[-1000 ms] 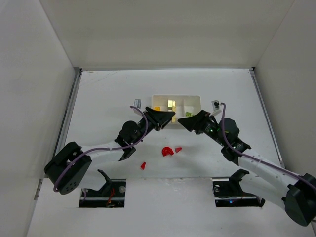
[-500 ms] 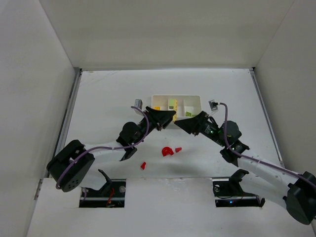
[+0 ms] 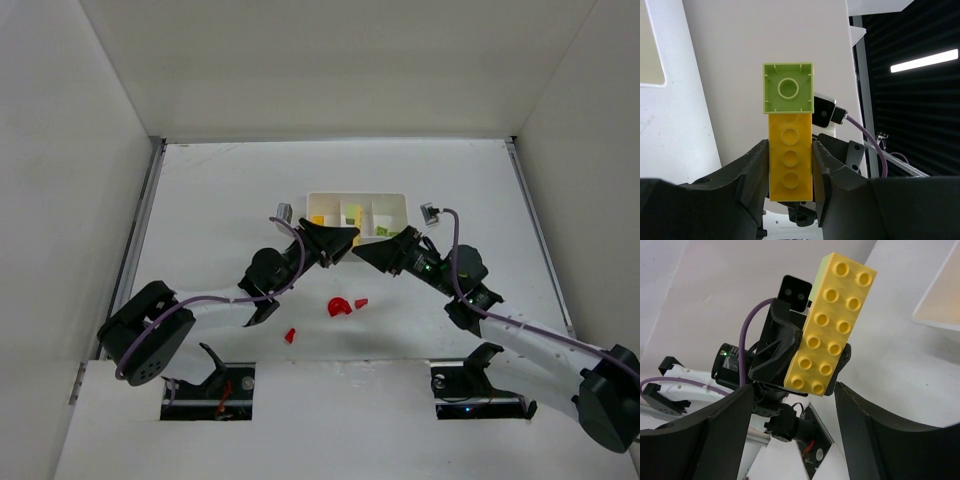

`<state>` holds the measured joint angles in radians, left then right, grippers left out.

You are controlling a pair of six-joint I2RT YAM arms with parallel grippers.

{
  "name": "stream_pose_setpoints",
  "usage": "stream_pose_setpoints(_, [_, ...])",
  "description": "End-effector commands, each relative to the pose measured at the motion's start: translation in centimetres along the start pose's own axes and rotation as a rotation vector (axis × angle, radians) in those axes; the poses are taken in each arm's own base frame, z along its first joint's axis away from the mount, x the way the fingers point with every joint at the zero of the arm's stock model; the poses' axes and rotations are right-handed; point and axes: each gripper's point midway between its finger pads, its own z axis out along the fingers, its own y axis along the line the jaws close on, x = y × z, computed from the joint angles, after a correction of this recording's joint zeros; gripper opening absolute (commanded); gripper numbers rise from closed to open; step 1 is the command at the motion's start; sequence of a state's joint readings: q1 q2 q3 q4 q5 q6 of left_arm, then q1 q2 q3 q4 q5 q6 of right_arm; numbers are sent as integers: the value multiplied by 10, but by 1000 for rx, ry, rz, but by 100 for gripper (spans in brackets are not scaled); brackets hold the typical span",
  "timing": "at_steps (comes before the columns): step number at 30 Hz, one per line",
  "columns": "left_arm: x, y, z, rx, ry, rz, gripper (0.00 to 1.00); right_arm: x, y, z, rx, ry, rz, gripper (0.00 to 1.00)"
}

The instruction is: Sort the legos into containers by color

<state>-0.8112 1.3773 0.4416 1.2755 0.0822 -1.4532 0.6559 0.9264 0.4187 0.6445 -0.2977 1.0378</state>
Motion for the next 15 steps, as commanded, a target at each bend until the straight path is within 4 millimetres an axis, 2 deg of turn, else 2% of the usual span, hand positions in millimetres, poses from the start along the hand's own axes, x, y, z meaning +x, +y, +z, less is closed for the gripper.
stream_pose_setpoints(1, [7,-33,2,120,23,-5,17,-9,22,5,-82,-22,-23,70])
stream_pose_setpoints(7, [10,-33,0,130,30,-17,17,-10,17,8,-69,-30,-16,65])
stream_pose_setpoints(15, [11,-26,-5,113,28,-23,17,-7,11,9,-53,-21,-9,51])
